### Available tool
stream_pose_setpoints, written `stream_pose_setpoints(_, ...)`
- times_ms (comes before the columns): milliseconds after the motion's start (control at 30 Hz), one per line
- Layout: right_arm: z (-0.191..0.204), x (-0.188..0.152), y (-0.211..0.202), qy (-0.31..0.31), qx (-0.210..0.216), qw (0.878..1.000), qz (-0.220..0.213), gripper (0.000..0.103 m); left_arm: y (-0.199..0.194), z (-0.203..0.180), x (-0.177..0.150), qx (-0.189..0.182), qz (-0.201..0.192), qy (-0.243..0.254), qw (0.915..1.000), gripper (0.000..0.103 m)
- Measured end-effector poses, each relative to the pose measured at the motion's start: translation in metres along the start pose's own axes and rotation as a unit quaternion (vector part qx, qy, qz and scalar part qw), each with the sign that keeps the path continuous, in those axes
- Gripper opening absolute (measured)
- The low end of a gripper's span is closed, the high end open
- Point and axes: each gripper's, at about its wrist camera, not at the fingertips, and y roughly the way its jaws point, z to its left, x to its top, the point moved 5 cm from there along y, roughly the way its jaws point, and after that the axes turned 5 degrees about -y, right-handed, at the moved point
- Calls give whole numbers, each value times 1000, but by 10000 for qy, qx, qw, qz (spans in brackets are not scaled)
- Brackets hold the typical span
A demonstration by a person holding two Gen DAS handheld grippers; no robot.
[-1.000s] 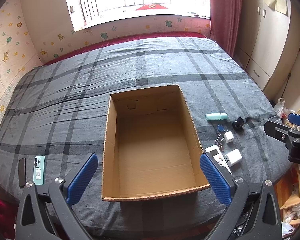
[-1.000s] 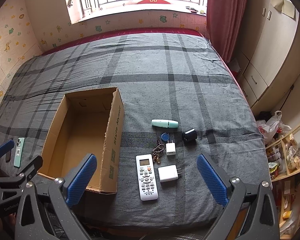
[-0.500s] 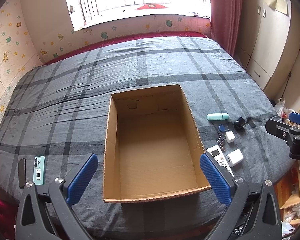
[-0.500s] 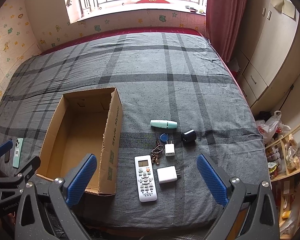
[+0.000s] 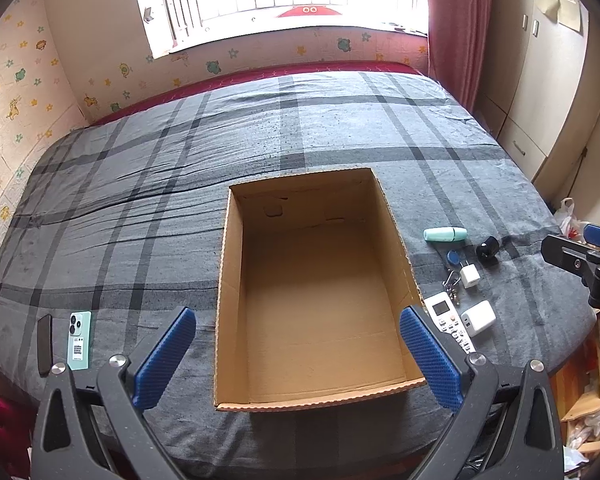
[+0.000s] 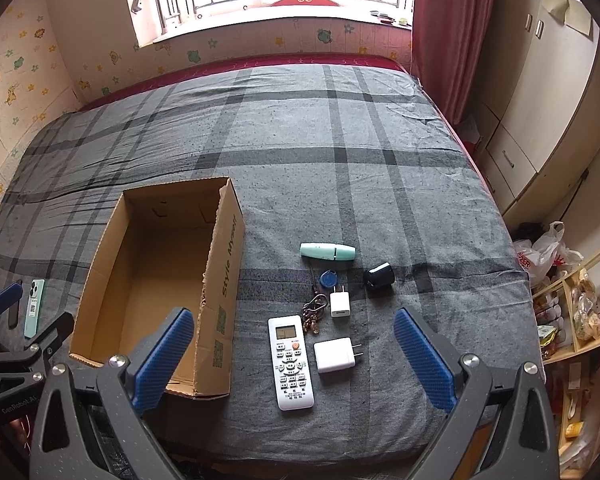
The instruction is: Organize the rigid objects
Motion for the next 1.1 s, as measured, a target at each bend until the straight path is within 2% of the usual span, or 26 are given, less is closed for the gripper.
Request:
stream_pose_setpoints(233, -5, -1, 13, 39, 15, 9999, 92, 102, 17, 21, 4, 136, -78, -86, 9998, 103)
stream_pose_setpoints(433, -9, -5, 29, 47, -7, 9997, 250, 102, 55, 52, -1, 345, 191, -310, 9987, 103)
stream_pose_setpoints(833, -11, -19, 63, 19, -4, 9988, 496, 102, 131, 84, -13, 231, 495, -424, 9976, 103)
stream_pose_setpoints(1100, -13, -26, 78, 24, -22, 9979, 644, 102, 158, 91, -14, 146, 533, -344, 9979, 103)
